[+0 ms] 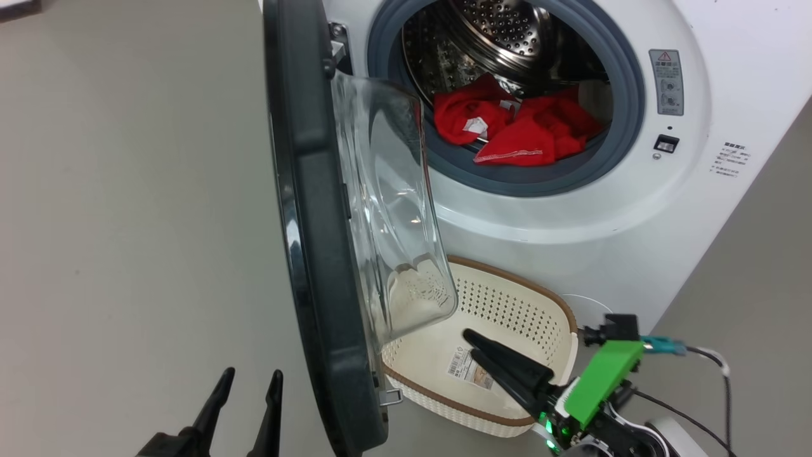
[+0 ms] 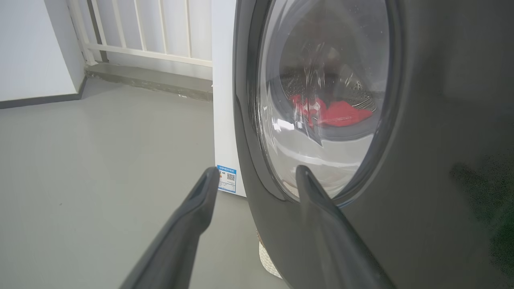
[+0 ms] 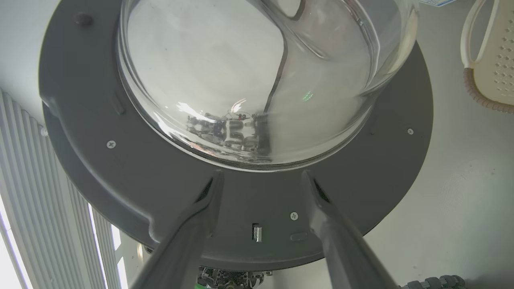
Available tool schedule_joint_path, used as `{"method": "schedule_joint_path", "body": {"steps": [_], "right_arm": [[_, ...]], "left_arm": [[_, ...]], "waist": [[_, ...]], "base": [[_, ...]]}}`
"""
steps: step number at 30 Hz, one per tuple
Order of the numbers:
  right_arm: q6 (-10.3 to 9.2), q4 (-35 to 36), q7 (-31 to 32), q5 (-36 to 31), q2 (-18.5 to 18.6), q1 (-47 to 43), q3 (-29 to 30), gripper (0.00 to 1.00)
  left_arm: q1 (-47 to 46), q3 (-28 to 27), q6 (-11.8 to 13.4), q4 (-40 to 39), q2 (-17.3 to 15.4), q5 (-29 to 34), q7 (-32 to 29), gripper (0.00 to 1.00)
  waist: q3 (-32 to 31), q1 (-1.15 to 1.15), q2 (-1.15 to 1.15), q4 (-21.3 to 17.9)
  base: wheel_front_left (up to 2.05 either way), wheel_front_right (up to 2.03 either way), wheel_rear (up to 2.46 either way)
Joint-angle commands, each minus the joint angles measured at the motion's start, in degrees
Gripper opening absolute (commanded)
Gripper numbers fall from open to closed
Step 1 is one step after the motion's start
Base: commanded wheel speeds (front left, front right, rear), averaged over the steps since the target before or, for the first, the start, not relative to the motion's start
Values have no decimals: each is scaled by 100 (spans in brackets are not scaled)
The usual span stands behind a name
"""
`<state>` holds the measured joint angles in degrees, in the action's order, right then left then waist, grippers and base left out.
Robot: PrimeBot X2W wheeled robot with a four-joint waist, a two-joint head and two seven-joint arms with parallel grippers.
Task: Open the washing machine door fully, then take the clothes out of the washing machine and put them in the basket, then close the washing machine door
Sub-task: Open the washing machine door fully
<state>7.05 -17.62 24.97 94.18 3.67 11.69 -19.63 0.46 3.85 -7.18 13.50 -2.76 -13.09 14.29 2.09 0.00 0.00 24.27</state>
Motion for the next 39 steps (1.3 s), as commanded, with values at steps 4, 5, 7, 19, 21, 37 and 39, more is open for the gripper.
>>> {"method": "schedule_joint_path", "body": {"steps": [4, 5, 7, 19, 21, 37, 39], "right_arm": [[44, -74, -497, -399, 62, -105, 123, 100], [44, -141, -601, -458, 72, -136, 150, 100], [44, -254, -781, -604, 115, -184, 153, 100], [44, -769, -2298, -1612, 427, -304, -269, 100], [44, -891, -2667, -1926, 551, -287, -456, 100], [44, -1467, -3992, -3566, 923, 25, -1032, 100], [44, -1365, -3994, -4057, 874, -55, -770, 100]], "left_arm": [[-77, -241, -31, -156, -30, 2, 71, 100], [-76, -249, -31, -156, -29, 1, 71, 100], [-75, -257, -31, -152, -27, -4, 71, 100], [-78, -295, -31, -131, -20, -22, 71, 100], [-77, -304, -31, -124, -19, -26, 71, 100], [-56, -316, -31, -113, -15, -18, 71, 100], [-54, -312, -31, -116, -15, -14, 71, 100]], "waist": [[13, 0, 0, -75], [12, 0, 0, -87], [9, 0, 0, -107], [-2, 0, 0, -183], [-4, 0, 0, -192], [1, 0, 0, -315], [4, 0, 0, -328]], "base": [[0, 0, 0], [0, 0, 0], [0, 0, 0], [0, 0, 0], [0, 0, 0], [0, 0, 0], [0, 0, 0]]}}
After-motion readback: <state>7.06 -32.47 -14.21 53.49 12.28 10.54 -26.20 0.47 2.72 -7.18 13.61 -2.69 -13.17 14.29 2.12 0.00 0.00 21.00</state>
